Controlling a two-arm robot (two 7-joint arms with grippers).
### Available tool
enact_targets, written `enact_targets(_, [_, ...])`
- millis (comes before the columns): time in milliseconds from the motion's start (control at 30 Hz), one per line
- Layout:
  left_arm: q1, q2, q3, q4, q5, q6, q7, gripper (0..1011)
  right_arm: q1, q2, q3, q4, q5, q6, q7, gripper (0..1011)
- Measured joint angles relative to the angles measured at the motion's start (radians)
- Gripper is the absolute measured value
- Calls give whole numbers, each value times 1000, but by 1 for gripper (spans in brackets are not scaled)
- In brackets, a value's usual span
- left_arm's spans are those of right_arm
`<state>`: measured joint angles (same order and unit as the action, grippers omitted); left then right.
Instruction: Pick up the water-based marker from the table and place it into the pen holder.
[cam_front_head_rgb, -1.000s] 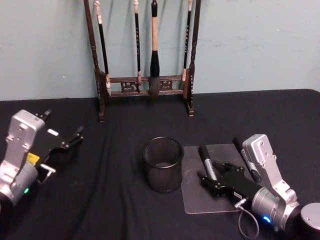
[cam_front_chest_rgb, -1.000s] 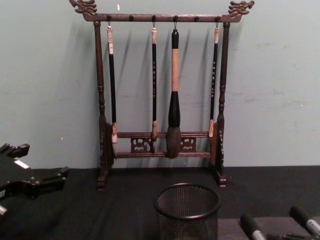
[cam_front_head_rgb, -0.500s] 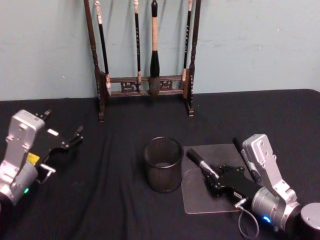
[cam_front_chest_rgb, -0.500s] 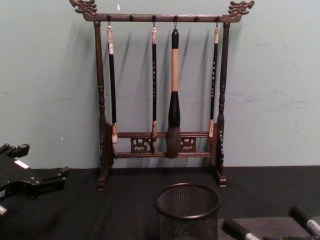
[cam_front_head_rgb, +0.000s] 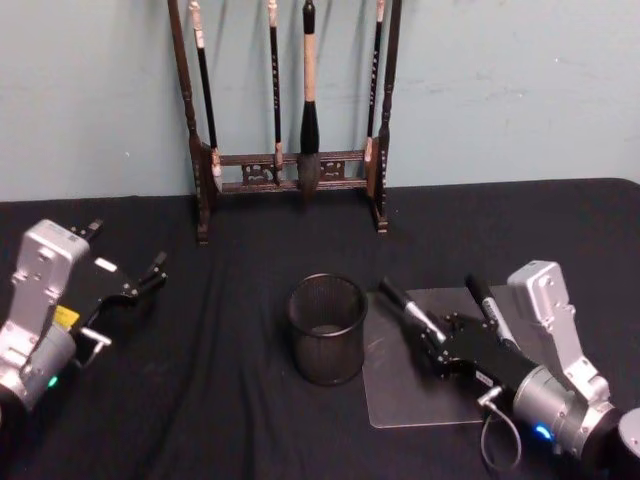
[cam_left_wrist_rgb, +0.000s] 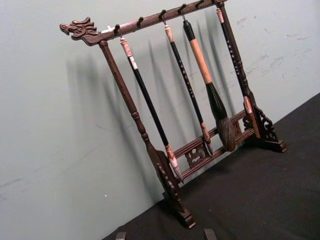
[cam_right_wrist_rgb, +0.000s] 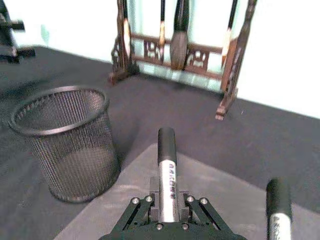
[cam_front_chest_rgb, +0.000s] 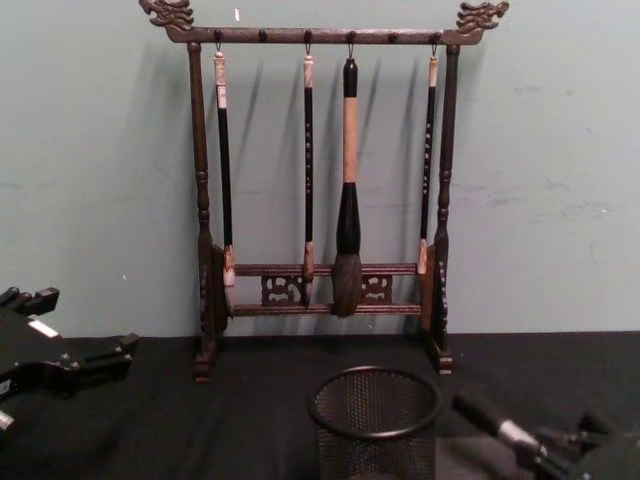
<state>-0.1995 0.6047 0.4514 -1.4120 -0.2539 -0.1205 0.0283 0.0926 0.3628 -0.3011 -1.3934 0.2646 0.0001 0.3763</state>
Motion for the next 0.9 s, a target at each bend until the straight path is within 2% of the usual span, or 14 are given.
enact_targets(100, [0, 0, 0, 0, 0, 0, 0, 1009, -6, -2, 11, -3, 16, -31, 9, 209])
enact_targets(267, [0, 0, 0, 0, 0, 0, 0, 1009, -23, -11, 40, -1, 78, -122, 51, 209])
enact_targets(433, [0, 0, 0, 0, 0, 0, 0, 1009, -28, -10, 49, 1, 113, -163, 82, 209])
enact_targets(633, [0, 0, 0, 0, 0, 0, 0, 1009, -27, 2, 45, -12, 116, -191, 95, 209])
enact_targets(900, [0, 0, 0, 0, 0, 0, 0, 1009, 0, 14, 18, -26, 101, -204, 113, 209])
